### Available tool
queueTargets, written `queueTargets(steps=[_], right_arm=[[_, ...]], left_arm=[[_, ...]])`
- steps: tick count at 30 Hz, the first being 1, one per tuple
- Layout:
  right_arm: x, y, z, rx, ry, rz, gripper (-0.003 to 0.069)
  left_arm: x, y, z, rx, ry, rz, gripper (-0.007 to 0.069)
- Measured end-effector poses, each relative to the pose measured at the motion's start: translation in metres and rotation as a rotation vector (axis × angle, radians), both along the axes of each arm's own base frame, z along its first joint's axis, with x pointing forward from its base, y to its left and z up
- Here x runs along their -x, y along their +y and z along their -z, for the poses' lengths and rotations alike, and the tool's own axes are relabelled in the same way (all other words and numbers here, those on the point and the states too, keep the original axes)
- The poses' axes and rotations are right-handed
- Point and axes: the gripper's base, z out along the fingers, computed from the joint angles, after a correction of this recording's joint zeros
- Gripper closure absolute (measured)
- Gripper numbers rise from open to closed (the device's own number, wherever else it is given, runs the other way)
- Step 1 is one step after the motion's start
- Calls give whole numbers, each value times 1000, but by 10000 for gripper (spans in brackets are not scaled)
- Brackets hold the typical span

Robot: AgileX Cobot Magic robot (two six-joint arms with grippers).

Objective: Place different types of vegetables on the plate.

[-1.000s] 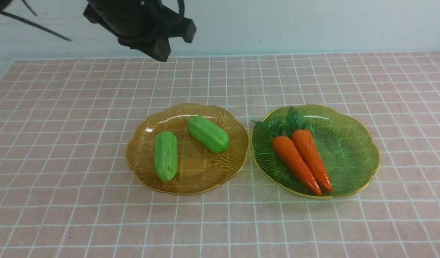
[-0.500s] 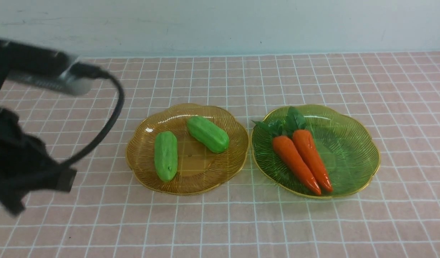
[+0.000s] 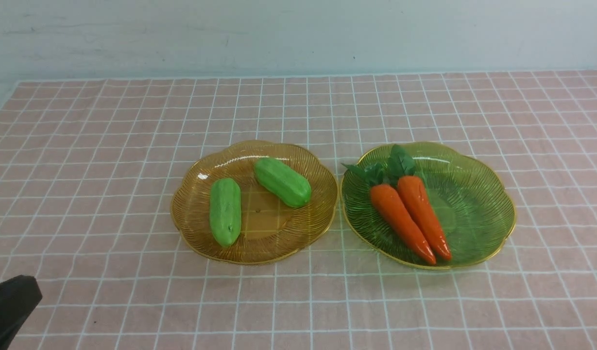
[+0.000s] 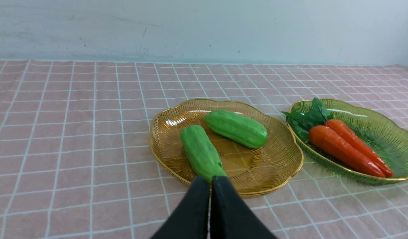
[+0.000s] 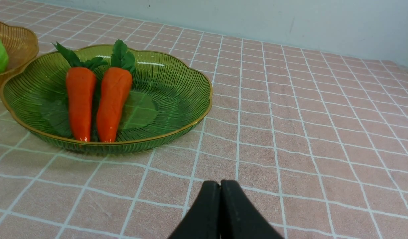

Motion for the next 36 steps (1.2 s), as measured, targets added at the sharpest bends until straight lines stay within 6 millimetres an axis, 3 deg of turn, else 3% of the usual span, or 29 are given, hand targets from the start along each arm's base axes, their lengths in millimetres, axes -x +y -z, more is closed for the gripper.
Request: queueTargets(steps=[19, 36], right_arm=[[0, 0, 0, 0, 1, 0, 676], [0, 0, 0, 0, 1, 0, 676]], left_arm=[[-15, 5, 86, -275, 26, -144, 627], [-9, 6, 98, -275, 76, -150, 627]])
